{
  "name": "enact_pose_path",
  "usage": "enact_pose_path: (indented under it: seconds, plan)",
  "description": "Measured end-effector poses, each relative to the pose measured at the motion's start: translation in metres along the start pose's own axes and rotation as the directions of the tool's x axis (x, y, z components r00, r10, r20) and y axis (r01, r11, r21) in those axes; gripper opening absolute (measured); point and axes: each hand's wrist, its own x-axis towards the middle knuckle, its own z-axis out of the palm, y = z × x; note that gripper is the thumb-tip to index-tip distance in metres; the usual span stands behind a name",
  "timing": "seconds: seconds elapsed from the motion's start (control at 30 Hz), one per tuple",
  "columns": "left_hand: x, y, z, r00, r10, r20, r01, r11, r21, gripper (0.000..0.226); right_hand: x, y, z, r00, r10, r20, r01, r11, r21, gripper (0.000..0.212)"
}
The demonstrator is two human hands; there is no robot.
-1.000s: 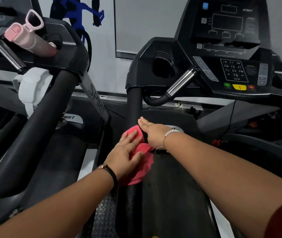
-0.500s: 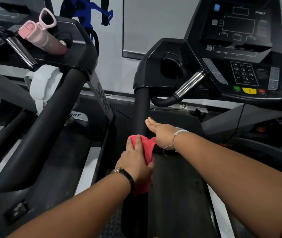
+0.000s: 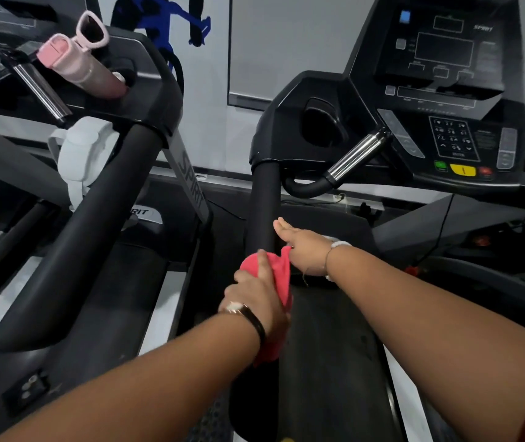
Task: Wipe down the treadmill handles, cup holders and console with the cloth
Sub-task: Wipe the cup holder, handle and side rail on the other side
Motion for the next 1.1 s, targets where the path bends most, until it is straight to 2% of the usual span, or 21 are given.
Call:
enact_pose_path:
  seconds: [0.07, 0.13, 0.2, 0.23, 0.27, 0.33, 0.4, 0.43, 0.47, 0.53, 0.6, 0.67, 0.73, 0.77, 0.87, 0.93, 1.03, 1.1]
  plan:
    - [-0.013, 0.011, 0.005, 0.996, 0.05, -0.069, -0.039, 0.989, 0.143, 0.097, -0.004, 0.0, 0.003, 0.996, 0.021, -0.088, -0.001, 0.976, 0.217, 0.063]
    - [-0.019, 0.013, 0.01, 0.996, 0.073, -0.051, -0.063, 0.983, 0.173, 0.098, -0.013, -0.004, 0.012, 0.949, 0.077, -0.306, 0.048, 0.923, 0.382, 0.055]
    - [-0.02, 0.007, 0.005, 0.993, 0.112, 0.03, -0.115, 0.984, 0.137, 0.115, -0.029, -0.009, 0.03, 0.814, 0.151, -0.562, 0.119, 0.902, 0.414, 0.045]
    - [-0.015, 0.001, 0.002, 0.984, 0.142, 0.107, -0.15, 0.985, 0.08, 0.122, -0.036, -0.01, 0.041, 0.747, 0.183, -0.64, 0.146, 0.893, 0.426, 0.039]
    - [-0.013, -0.004, -0.008, 0.964, 0.175, 0.198, -0.173, 0.984, -0.031, 0.123, -0.042, -0.011, 0.053, 0.713, 0.222, -0.665, 0.158, 0.873, 0.461, 0.035]
    - [0.001, -0.019, -0.027, 0.915, 0.263, 0.305, -0.148, 0.924, -0.352, 0.107, -0.048, -0.01, 0.073, 0.738, 0.279, -0.615, 0.158, 0.814, 0.559, 0.033]
    - [0.017, -0.034, -0.039, 0.924, 0.296, 0.242, -0.084, 0.774, -0.627, 0.086, -0.052, -0.011, 0.089, 0.799, 0.268, -0.538, 0.126, 0.801, 0.586, 0.026]
    - [0.025, -0.039, -0.044, 0.944, 0.265, 0.198, -0.052, 0.711, -0.701, 0.078, -0.053, -0.016, 0.094, 0.825, 0.25, -0.506, 0.098, 0.82, 0.564, 0.018]
    - [0.031, -0.044, -0.047, 0.961, 0.226, 0.159, -0.04, 0.683, -0.73, 0.07, -0.055, -0.022, 0.097, 0.848, 0.226, -0.479, 0.066, 0.852, 0.52, 0.026]
    - [0.043, -0.048, -0.051, 0.979, 0.177, 0.105, -0.058, 0.728, -0.683, 0.048, -0.053, -0.036, 0.102, 0.906, 0.171, -0.388, 0.014, 0.902, 0.431, 0.07]
    - [0.051, -0.048, -0.056, 0.982, 0.171, 0.08, -0.097, 0.821, -0.562, 0.036, -0.048, -0.047, 0.103, 0.948, 0.18, -0.261, -0.074, 0.927, 0.368, 0.109]
    - [0.052, -0.045, -0.058, 0.98, 0.196, 0.043, -0.172, 0.93, -0.325, 0.04, -0.041, -0.048, 0.097, 0.959, 0.203, -0.199, -0.13, 0.936, 0.328, 0.125]
    - [0.054, -0.041, -0.058, 0.969, 0.245, -0.023, -0.246, 0.966, -0.081, 0.051, -0.031, -0.039, 0.091, 0.965, 0.189, -0.185, -0.122, 0.939, 0.321, 0.129]
    - [0.054, -0.038, -0.058, 0.956, 0.288, -0.05, -0.29, 0.957, -0.031, 0.053, -0.025, -0.032, 0.089, 0.971, 0.159, -0.18, -0.091, 0.937, 0.337, 0.129]
    - [0.055, -0.038, -0.056, 0.901, 0.422, -0.106, -0.431, 0.897, -0.099, 0.054, -0.008, -0.01, 0.088, 0.98, 0.044, -0.195, 0.044, 0.904, 0.425, 0.125]
    - [0.057, -0.041, -0.053, 0.861, 0.485, -0.155, -0.504, 0.854, -0.13, 0.054, -0.005, -0.002, 0.09, 0.984, 0.025, -0.175, 0.066, 0.867, 0.494, 0.117]
    - [0.056, -0.043, -0.05, 0.814, 0.543, -0.206, -0.571, 0.813, -0.112, 0.053, -0.021, -0.015, 0.092, 0.955, 0.064, -0.289, 0.102, 0.844, 0.527, 0.091]
    - [0.054, -0.04, -0.05, 0.807, 0.562, -0.179, -0.582, 0.809, -0.084, 0.052, -0.027, -0.018, 0.102, 0.929, 0.104, -0.355, 0.099, 0.854, 0.51, 0.082]
